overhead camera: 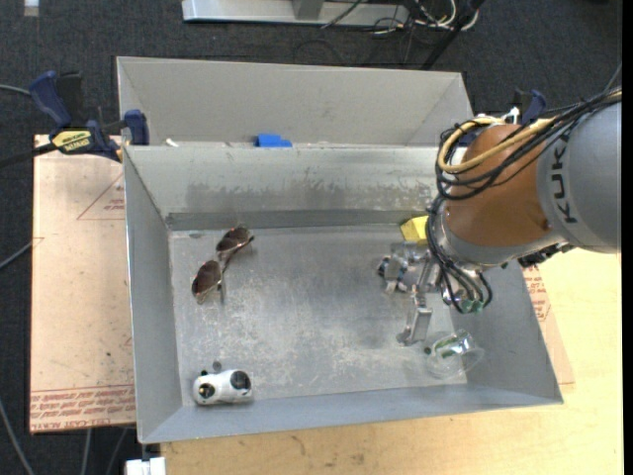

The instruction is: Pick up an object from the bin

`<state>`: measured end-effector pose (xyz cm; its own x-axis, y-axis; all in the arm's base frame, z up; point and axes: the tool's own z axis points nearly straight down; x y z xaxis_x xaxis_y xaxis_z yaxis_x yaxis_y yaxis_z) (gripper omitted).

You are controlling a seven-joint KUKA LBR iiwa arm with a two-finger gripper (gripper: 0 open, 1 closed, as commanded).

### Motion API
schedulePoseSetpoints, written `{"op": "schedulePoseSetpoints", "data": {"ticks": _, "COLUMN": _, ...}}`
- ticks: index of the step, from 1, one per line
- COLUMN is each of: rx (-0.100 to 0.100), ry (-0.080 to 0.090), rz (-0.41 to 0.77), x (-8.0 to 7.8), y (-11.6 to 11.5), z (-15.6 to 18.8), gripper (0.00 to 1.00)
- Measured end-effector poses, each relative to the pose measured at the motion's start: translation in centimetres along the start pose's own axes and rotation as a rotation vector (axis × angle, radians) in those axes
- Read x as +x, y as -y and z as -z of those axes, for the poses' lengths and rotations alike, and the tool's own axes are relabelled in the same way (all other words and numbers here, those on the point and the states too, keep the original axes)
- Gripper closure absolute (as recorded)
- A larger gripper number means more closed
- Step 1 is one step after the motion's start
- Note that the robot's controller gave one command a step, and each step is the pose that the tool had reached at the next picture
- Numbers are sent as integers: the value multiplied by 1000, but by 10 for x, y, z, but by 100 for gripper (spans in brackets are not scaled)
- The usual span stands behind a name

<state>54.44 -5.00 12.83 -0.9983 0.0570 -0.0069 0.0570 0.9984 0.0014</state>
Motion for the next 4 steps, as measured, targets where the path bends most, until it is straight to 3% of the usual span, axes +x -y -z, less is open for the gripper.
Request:
{"op": "schedulePoseSetpoints", "data": {"ticks": 1, "rx": 0, "ry": -10, "rz": 4, "x": -5, "y": 21, "z": -5, "gripper": 0}}
{"op": "schedulePoseSetpoints", "data": {"ticks": 2, "rx": 1, "ry": -2, "rz": 85, "x": -51, "y": 36, "z": -6, "gripper": 0}}
{"op": "schedulePoseSetpoints", "data": {"ticks": 3, "rx": 0, "ry": -5, "rz": 75, "x": -47, "y": 19, "z": -59, "gripper": 0}}
{"op": "schedulePoseSetpoints", "data": {"ticks": 4, "rx": 1, "ry": -1, "rz": 32, "x": -55, "y": 39, "z": -58, "gripper": 100}}
